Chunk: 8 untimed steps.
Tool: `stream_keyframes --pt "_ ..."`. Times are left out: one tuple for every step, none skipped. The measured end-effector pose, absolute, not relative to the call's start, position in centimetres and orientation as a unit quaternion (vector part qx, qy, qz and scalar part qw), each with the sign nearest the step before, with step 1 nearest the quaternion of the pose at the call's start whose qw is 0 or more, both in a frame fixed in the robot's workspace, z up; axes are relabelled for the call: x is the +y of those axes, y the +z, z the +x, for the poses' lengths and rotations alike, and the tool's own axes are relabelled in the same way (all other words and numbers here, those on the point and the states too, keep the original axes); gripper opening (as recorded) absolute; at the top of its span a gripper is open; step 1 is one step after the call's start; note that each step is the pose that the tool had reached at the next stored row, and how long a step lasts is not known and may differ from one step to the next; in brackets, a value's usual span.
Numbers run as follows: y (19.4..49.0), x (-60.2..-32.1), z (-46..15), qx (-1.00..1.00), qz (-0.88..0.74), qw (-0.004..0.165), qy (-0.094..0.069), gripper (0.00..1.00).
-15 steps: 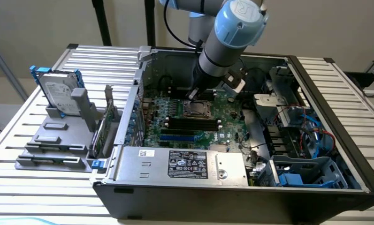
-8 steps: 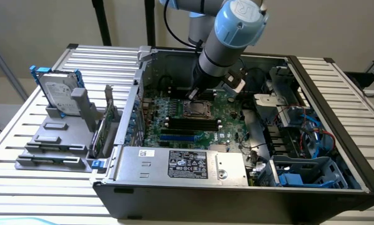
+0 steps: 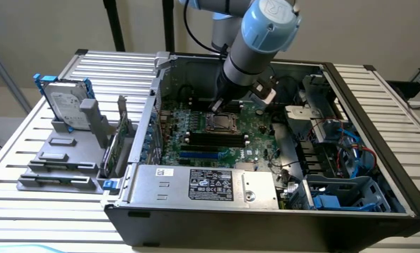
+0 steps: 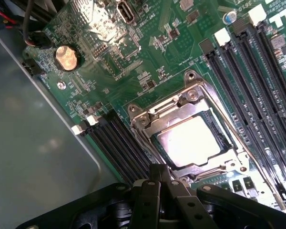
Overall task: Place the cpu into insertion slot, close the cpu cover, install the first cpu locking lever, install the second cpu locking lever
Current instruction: 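Install the second cpu locking lever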
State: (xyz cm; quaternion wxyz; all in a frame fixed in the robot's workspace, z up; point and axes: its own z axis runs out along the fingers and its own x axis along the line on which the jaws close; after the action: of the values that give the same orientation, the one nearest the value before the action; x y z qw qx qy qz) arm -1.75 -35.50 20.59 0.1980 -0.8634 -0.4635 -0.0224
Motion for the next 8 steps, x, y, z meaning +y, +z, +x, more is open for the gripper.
stream_keyframes --pt "20.9 -35.8 -1.7 -0.463 -0.863 0.198 -0.022 0.11" --pt "21.2 -36.1 -1.7 -0.463 -0.863 0.198 -0.022 0.11" --pt "21.5 -36.5 -1.7 -0.463 -0.863 0.198 -0.022 0.11" --pt "21.8 -36.9 -1.7 -0.463 -0.863 0.198 -0.022 0.11" --pt "22.1 -37.3 -1.7 -0.463 -0.863 0.198 -0.022 0.11" --pt "22.4 -37.7 -1.7 -0.463 -0.863 0.198 -0.022 0.11" --pt "22.7 -38.1 -1.7 -0.463 -0.863 0.198 -0.022 0.11" --pt "23.0 -38.5 -1.7 -0.463 -0.864 0.198 -0.022 0.11"
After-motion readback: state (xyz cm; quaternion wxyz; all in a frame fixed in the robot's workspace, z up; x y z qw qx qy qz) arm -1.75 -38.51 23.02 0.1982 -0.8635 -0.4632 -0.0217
